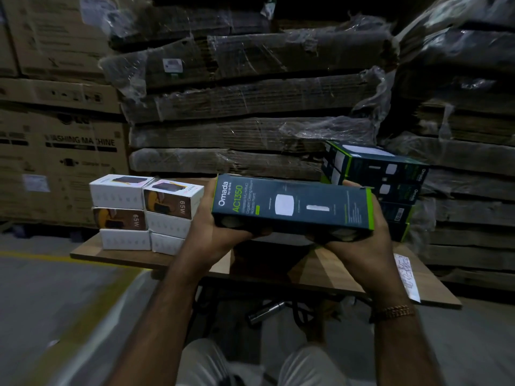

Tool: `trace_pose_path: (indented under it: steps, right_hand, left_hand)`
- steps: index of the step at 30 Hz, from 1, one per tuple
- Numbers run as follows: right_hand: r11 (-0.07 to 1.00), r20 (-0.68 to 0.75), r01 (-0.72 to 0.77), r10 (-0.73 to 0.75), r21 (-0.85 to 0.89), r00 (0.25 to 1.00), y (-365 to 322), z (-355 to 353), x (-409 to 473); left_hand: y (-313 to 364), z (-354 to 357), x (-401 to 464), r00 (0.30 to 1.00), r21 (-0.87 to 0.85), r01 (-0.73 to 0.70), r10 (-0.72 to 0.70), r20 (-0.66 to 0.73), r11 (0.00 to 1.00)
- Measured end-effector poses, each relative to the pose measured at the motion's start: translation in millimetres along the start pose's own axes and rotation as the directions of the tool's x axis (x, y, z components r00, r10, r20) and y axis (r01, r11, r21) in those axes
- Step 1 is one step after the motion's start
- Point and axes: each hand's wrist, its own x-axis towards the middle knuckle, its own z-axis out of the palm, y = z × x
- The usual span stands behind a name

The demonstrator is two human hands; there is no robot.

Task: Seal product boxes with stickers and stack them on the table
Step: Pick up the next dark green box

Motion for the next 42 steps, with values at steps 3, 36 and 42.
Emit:
trace_pose_path:
  steps: [3,36,42]
  right_hand:
    - [1.000,0.026,0.002,-0.002,-0.006,1.000,1.3,-0.1,-6.1]
    - [0.960,0.091,-0.254,0.264,-0.115,0.960,22.1,0.1,-40.7]
    - [0.954,0.101,-0.280,0.290,-0.106,0.952,30.7,-0.8,-46.9]
  left_hand:
    - [1.1,1.4,-7.1,1.000,-0.015,-0.005,0.005,0.023,1.000]
    - [-26.9,-7.3,-29.1,0.959,-0.097,0.255,-0.238,0.154,0.962]
    - [-36.0,-6.1,-32.5,0.942,-0.168,0.314,-0.284,0.180,0.934]
